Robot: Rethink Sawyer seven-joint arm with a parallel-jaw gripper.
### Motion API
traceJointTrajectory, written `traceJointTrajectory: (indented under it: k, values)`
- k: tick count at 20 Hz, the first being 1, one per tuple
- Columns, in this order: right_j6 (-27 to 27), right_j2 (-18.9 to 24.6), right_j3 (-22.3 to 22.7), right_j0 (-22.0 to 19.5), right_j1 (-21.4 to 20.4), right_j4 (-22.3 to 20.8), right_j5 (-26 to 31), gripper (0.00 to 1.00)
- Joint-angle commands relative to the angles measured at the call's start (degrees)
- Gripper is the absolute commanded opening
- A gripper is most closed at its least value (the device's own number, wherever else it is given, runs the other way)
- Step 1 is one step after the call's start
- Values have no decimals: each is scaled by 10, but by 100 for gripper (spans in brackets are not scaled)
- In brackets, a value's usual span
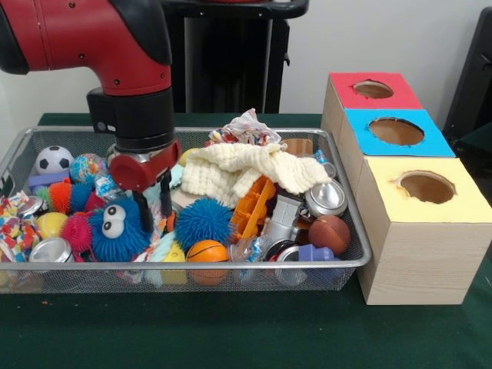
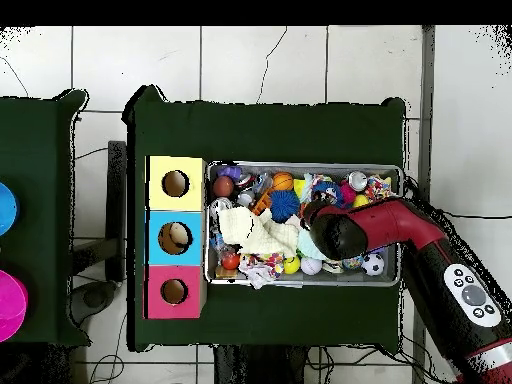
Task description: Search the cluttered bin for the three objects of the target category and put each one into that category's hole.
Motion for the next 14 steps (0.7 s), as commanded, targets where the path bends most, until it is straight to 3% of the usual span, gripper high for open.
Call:
traceJointTrajectory:
  k: [1, 8, 14]
  values:
    - [-176, 19, 77, -1, -8, 28, 38, 100]
    - [-169, 8, 72, 5, 4, 2, 12, 100]
    - [-196, 0, 48, -3, 33, -15, 6, 100]
